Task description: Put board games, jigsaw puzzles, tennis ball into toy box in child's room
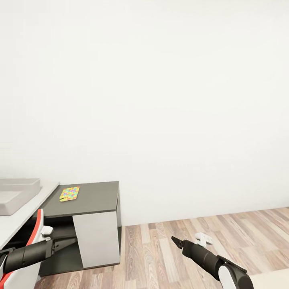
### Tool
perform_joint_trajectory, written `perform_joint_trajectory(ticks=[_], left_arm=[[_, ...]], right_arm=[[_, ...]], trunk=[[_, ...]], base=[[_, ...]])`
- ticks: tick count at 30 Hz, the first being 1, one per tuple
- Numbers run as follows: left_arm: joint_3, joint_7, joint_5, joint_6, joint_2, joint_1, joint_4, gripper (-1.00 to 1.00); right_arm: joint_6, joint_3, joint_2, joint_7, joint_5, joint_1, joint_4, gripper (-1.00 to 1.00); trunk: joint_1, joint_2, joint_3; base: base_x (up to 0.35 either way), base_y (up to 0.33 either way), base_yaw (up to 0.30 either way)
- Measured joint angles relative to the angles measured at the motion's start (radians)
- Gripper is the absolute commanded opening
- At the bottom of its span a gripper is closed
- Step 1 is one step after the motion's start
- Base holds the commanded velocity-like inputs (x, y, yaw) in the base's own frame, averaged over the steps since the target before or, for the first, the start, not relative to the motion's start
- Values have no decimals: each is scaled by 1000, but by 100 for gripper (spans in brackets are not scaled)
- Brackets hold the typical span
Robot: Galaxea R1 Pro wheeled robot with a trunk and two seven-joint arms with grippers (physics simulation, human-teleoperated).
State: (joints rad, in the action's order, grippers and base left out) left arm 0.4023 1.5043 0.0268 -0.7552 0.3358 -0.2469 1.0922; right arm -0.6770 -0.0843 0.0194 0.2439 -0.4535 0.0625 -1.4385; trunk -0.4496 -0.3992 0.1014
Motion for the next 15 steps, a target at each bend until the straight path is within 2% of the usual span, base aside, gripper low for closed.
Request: perform_joint_trajectory(ticks=[7, 10, 15], left_arm=[[6, 20, 3, -19, 4, 0, 6, 100], [20, 58, 4, -39, 6, 0, 14, 100], [34, 62, 4, -85, 5, 0, 58, 100]], right_arm=[[0, -1, -2, 1, -6, 0, 0, 100], [0, -1, -2, 2, -8, 0, 0, 100], [-3, -2, -3, 6, -9, -1, -7, 100]], trunk=[[0, 0, 0], [0, 0, 0], [0, 0, 0]], base=[[4, -22, 2], [1, -7, 1], [0, -3, 0]])
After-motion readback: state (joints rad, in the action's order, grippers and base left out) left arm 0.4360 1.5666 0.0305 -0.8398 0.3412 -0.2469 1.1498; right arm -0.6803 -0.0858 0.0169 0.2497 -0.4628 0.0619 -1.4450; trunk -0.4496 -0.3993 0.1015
